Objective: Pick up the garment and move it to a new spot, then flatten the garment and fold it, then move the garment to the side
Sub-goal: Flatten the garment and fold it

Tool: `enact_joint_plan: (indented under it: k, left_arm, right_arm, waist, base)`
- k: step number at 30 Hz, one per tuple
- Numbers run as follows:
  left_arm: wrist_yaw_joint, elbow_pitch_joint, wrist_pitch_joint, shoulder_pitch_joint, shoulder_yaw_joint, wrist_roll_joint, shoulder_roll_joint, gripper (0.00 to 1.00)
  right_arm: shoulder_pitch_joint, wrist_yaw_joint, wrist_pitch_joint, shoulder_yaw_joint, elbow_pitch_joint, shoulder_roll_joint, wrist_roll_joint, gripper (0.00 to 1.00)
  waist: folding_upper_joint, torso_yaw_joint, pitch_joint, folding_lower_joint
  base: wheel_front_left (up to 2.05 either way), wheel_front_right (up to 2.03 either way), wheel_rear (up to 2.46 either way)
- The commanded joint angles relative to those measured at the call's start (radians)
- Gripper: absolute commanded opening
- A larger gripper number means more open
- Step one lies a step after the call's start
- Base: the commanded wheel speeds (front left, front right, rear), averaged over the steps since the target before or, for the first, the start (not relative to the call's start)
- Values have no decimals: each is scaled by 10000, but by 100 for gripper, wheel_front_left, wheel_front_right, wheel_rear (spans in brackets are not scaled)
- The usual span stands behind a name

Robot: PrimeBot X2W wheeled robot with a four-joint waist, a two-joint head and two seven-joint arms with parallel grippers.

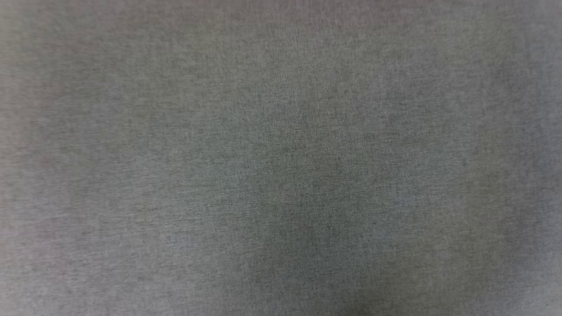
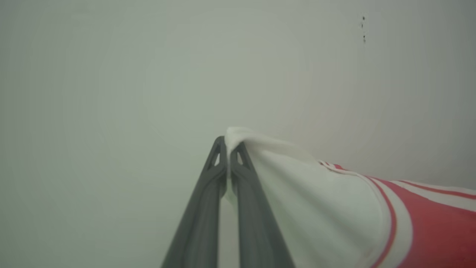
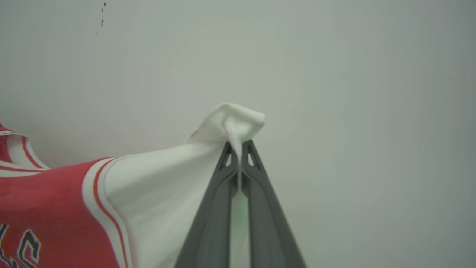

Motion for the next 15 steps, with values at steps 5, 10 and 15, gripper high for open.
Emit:
enact_joint_plan:
  k: [5, 10, 15]
  left_arm:
    - [-98, 58, -90, -210, 55, 90, -61, 0]
    - [-168, 306, -101, 71, 87, 41, -219, 0]
    - [-282, 485, -105, 482, 259, -36, -332, 0]
  right_arm:
    - [-344, -10, -218, 286, 101, 202, 65, 0]
    - [-171, -10, -174, 521, 392, 353, 160, 0]
    - [124, -10, -76, 931, 809, 358, 411, 0]
  waist:
    - [0, -111, 948, -2]
    - [0, -68, 1230, -2]
    - [0, 0, 1199, -2]
  base:
    - [0, 0, 0]
    - [0, 0, 0]
    - [0, 0, 0]
